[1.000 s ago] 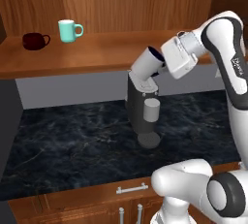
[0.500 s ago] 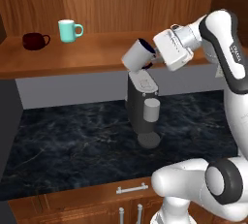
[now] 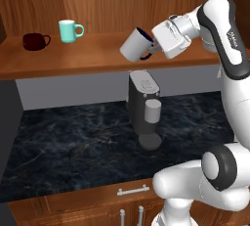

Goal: Pick the mug on the counter and place it in the cabinet with the handle facing the right, like the mugs already inside.

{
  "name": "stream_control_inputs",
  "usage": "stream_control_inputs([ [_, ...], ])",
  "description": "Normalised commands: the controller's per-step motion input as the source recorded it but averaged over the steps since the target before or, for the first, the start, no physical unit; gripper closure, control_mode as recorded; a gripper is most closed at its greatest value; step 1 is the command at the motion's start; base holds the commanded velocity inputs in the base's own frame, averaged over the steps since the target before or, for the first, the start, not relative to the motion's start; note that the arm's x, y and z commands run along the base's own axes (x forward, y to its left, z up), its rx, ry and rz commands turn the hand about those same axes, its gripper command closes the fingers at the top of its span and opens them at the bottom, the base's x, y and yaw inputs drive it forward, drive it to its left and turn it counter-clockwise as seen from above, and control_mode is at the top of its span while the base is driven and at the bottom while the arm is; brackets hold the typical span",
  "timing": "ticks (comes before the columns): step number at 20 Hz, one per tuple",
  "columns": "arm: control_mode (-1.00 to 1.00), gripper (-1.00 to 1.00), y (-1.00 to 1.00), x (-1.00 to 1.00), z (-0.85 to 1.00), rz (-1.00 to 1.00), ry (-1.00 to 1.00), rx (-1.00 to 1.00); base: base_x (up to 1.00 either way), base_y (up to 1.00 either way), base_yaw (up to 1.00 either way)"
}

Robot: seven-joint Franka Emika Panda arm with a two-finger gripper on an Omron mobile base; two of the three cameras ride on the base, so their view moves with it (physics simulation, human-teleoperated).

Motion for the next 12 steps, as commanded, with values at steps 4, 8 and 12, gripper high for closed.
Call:
stream_control_inputs([
  [4, -1.0, 1.0, 0.0, 0.32, 0.13, -0.06, 0.06, 0.0, 0.0, 0.0, 0.0],
  [8, -1.0, 1.0, 0.0, 0.36, 0.0, -0.09, 0.04, 0.0, 0.0, 0.0, 0.0],
  [12, -1.0, 1.0, 0.03, 0.38, -0.02, -0.07, 0.02, 0.0, 0.0, 0.0, 0.0],
])
